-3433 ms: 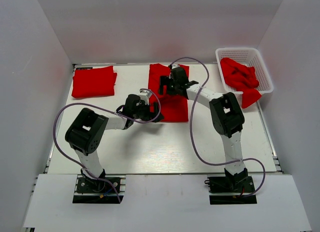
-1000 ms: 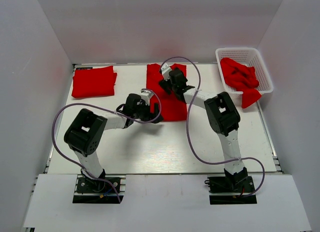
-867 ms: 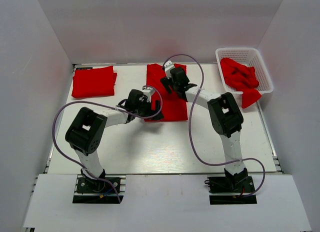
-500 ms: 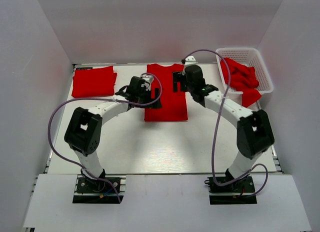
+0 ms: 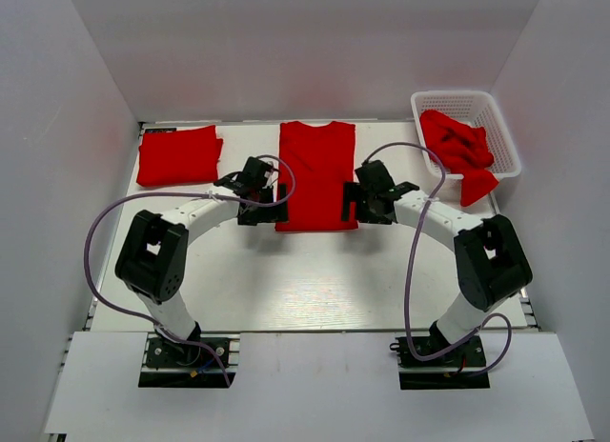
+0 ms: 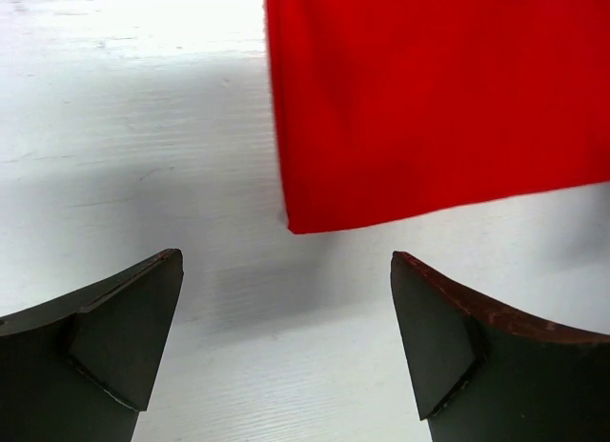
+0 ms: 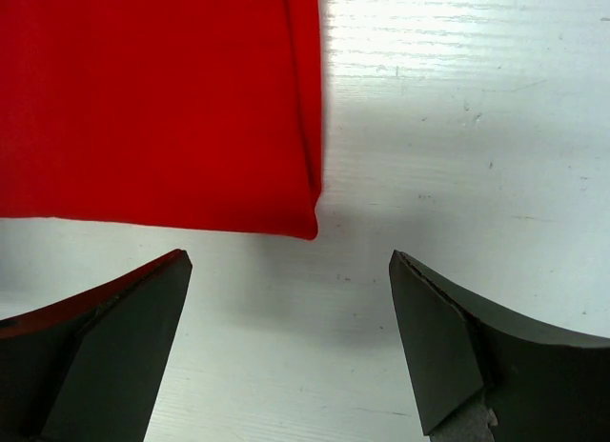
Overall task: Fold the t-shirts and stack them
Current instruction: Grab one side of the 2/3 rectangular tshirt with both arms
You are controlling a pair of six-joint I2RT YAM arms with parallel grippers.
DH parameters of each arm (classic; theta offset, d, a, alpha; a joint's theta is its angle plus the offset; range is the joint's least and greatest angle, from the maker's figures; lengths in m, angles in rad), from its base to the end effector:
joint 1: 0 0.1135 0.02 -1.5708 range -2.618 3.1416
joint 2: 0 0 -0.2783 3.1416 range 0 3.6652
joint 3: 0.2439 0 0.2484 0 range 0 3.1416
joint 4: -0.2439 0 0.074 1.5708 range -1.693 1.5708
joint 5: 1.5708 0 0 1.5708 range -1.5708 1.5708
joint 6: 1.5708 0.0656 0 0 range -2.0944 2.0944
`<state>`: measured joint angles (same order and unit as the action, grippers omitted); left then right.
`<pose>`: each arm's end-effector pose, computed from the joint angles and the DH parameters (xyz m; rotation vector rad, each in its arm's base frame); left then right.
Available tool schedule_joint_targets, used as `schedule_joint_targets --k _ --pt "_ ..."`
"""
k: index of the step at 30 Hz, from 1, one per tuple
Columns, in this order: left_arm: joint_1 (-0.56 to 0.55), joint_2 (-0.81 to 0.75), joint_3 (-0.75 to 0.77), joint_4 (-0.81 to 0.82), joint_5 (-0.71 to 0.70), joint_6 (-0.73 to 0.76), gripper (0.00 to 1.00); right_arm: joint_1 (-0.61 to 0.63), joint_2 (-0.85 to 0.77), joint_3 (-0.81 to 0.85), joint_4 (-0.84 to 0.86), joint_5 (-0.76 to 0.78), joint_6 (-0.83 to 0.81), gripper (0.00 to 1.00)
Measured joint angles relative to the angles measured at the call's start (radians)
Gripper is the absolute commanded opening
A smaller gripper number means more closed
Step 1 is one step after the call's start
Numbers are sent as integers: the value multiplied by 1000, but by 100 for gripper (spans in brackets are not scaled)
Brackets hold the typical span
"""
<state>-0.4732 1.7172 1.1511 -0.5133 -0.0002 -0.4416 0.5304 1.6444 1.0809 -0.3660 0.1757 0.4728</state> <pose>0.3223 -0.1650 0.1871 0.0424 2.6848 -0.2971 0.3156 0.1718 0.2019 0.0011 2.4915 0.2054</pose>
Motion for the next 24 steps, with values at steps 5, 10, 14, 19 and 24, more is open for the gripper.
schedule_joint_targets --k 5,10,14,19,24 --pt "0 30 0 2 -35 -7 97 0 15 2 3 -3 30 89" --pt "-3 80 0 23 -61 -7 95 0 82 5 9 1 45 89" --pt "-10 109 1 42 -73 -1 87 0 132 12 17 5 46 88" --pt "-13 116 -2 72 -69 7 76 -2 153 28 49 7 52 86" --pt "-13 121 -10 108 -70 15 62 -7 156 30 73 0 51 84"
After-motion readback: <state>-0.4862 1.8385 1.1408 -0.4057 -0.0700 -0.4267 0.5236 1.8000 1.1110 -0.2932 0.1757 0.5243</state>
